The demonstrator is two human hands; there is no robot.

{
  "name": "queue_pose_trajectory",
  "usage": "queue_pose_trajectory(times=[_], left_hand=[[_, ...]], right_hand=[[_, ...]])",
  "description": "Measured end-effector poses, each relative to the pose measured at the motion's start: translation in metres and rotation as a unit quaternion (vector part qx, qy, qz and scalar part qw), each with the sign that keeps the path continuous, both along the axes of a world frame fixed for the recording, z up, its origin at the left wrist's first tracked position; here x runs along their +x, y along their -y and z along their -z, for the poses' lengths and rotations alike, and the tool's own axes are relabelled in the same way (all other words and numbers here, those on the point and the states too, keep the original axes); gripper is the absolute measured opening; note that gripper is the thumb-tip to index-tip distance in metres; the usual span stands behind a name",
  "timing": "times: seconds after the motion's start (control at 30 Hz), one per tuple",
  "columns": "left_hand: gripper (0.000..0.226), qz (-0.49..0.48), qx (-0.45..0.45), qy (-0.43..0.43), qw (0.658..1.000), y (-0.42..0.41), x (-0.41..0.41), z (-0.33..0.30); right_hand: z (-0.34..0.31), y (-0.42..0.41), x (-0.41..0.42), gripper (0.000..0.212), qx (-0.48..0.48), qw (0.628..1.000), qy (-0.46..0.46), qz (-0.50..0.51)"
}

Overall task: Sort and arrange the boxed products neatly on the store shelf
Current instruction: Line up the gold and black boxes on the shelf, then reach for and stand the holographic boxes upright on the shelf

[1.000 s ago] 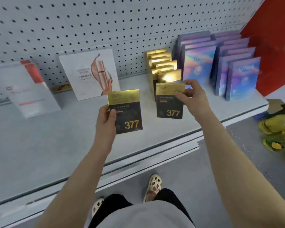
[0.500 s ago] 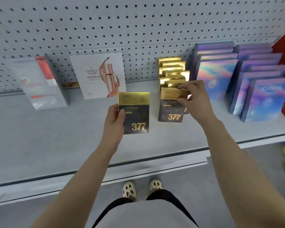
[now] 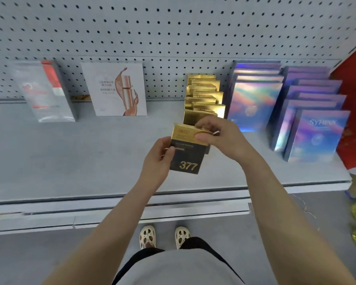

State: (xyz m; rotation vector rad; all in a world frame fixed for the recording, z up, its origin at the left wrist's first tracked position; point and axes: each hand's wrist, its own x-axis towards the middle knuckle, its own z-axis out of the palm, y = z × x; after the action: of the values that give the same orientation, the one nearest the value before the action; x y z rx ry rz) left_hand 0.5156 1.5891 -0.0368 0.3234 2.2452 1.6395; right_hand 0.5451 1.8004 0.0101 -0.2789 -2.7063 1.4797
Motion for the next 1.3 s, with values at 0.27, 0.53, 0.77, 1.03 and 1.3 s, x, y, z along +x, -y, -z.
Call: queue_pose_trajectory(times=[0.27, 0.53, 0.77, 1.03, 1.3], left_hand=[[0.043, 0.038, -0.152, -0.006, 0.988, -0.032, 0.012, 0.029], [0.042, 0.057, -0.168, -0.048, 0.983, -0.047, 0.014, 0.029], [0.041, 0.053, -0.152, -0.039, 0.986, -0.043, 0.013, 0.025], [0.033, -0.052, -0.112, -0.068, 0.99, 0.005, 0.023, 0.014], [0.028, -0.221, -0.08, -0.076, 0.969, 0.136, 0.044, 0.013]], right_hand=[[0.011, -0.044, 0.004, 0.025, 0.132, 0.991, -0.018, 0.032], [0.028, -0.037, -0.005, 0.048, 0.266, 0.963, -0.046, 0.023], [0.026, -0.036, -0.006, 0.047, 0.315, 0.947, -0.059, 0.009], [0.019, -0.001, -0.002, 0.026, 0.344, 0.928, -0.133, 0.046], [0.046, 0.143, -0.008, 0.024, 0.232, 0.96, -0.103, -0.12]])
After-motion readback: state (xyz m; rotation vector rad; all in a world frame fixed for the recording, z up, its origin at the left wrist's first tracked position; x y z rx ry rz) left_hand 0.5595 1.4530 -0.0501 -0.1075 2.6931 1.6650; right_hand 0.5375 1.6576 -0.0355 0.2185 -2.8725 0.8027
